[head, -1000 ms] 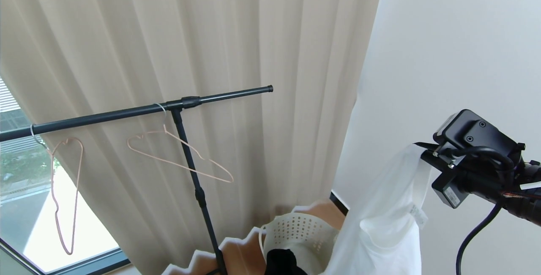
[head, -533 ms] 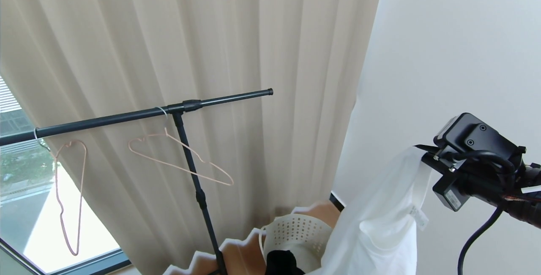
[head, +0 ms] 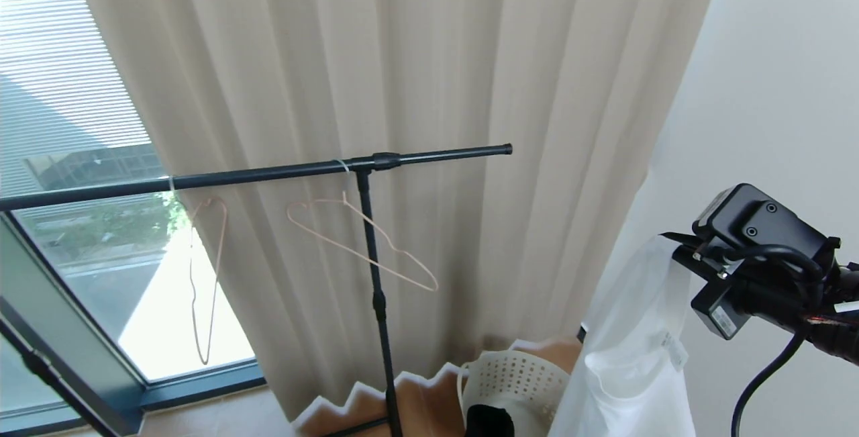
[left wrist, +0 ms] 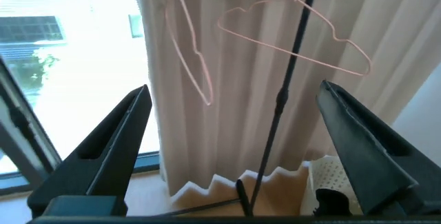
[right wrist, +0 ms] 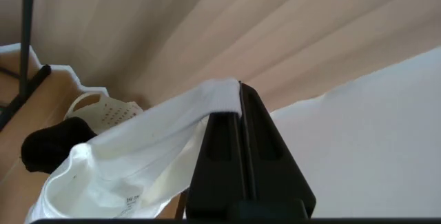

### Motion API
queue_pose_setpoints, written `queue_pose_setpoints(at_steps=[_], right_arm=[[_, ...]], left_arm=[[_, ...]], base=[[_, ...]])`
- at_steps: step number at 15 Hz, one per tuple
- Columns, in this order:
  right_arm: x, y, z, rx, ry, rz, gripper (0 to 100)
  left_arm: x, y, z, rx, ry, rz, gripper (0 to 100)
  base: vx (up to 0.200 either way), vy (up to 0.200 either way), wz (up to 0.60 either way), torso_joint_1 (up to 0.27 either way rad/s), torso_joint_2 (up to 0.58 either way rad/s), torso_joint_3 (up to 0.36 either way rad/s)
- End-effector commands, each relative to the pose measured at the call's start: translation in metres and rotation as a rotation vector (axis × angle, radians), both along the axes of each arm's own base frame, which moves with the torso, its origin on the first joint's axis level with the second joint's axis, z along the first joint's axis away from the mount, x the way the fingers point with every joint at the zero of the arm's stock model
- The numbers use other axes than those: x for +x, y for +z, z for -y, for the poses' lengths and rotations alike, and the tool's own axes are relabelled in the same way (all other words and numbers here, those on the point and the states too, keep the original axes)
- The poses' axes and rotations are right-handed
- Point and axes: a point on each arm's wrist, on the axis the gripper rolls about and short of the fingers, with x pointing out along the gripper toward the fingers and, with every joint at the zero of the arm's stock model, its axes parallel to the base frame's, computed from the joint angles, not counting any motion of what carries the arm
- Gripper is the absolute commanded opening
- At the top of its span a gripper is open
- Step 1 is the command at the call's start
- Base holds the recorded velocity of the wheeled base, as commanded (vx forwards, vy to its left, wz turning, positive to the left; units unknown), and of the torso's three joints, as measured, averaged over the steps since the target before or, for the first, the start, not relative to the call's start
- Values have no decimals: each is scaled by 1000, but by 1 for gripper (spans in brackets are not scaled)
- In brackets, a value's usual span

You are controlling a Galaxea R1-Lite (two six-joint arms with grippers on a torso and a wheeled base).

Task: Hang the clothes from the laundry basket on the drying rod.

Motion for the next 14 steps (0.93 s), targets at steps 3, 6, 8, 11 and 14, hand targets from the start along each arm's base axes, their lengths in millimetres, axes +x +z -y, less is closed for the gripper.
queue_pose_setpoints(at_steps=[3, 6, 8, 11, 14], right_arm=[[-5, 0, 2, -7, 4, 8, 0], [-5, 0, 2, -29, 12, 15, 0], [-5, 0, 2, -29, 12, 15, 0], [-5, 0, 2, -30, 12, 13, 0], [-5, 0, 2, -30, 12, 12, 0]], left_arm=[[0, 0, 0, 0, 0, -1, 100], [0, 0, 0, 0, 0, -1, 100], [0, 0, 0, 1, 0, -1, 100], [0, 0, 0, 0, 0, -1, 100], [0, 0, 0, 0, 0, -1, 100]], base=[[0, 0, 400, -2, 2, 2], [-200, 200, 0, 1, 7, -1], [-200, 200, 0, 5, 5, -7], [-200, 200, 0, -9, 4, 6], [-200, 200, 0, 1, 4, 1]])
